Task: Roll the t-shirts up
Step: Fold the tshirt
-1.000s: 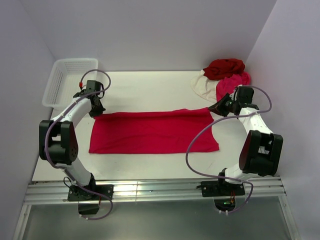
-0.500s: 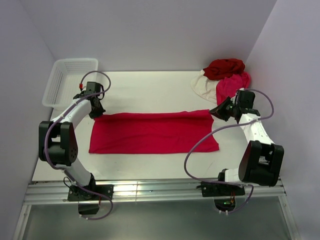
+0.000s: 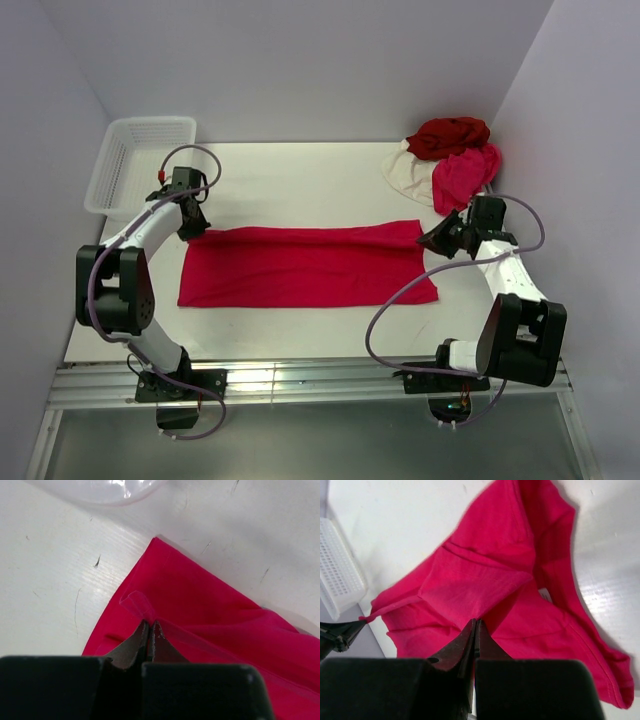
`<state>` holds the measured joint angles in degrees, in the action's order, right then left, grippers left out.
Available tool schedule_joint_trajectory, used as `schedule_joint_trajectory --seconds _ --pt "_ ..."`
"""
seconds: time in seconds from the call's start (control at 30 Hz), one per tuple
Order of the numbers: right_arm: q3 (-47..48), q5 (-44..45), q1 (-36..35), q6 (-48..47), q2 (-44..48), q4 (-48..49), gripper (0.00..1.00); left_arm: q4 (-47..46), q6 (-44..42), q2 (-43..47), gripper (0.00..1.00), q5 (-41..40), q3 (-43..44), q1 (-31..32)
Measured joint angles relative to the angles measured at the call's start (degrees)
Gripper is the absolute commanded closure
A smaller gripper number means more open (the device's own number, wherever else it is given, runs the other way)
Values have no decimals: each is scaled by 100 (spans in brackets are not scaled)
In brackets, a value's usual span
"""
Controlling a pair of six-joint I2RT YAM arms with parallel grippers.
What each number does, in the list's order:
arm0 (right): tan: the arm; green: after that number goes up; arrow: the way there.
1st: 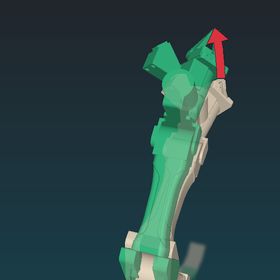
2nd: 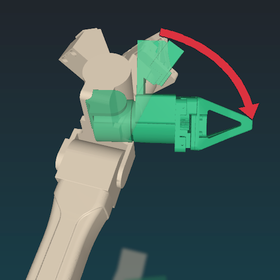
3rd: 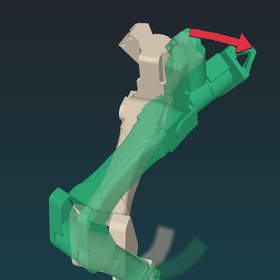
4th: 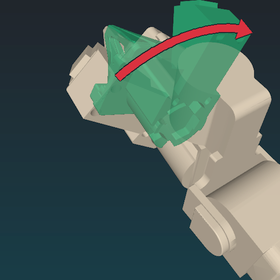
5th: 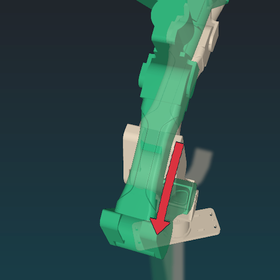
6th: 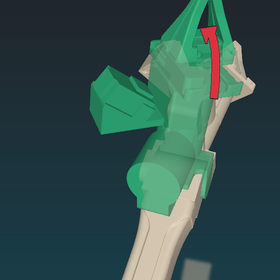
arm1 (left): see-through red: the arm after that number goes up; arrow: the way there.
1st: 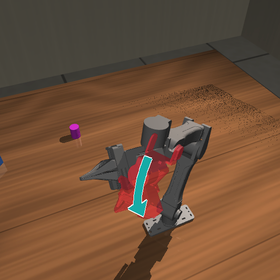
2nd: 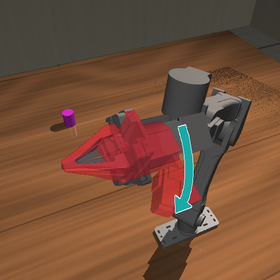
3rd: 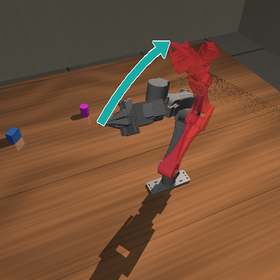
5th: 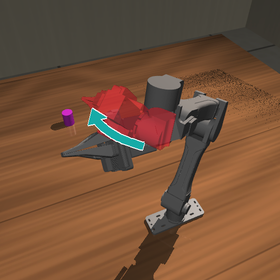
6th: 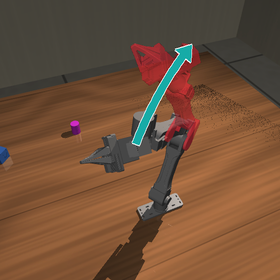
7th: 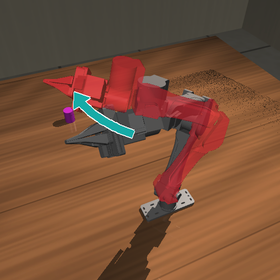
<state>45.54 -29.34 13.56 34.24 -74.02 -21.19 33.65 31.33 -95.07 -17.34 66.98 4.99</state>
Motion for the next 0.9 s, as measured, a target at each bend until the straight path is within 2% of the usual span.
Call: schedule_joint_trajectory --seconds 0.47,0.57,0.6,0.63,0.67,0.73,0.77,0.83,0.9 --pt "-638 407 0 68 227 -127 100 -4 269 313 100 0 -774 0" --pt "-765 555 0 66 212 -234 100 -4 328 313 96 17 -927 0" --pt "-798 597 0 68 175 -278 96 2 343 310 94 31 -964 0" --pt "-826 632 0 70 129 -299 93 4 358 306 85 42 -990 0" --pt "-846 658 0 68 55 -345 82 7 380 293 78 48 -1003 0" --pt "-850 750 0 50 -96 -444 69 2 385 260 60 52 -1003 0" --pt "-850 804 0 50 -168 -503 61 4 385 254 55 52 -1003 0" --pt "-846 890 4 22 -205 -614 58 9 396 247 46 48 -1003 -2" --pt "-789 968 9 11 -179 -765 54 20 385 258 43 46 -1003 -7"
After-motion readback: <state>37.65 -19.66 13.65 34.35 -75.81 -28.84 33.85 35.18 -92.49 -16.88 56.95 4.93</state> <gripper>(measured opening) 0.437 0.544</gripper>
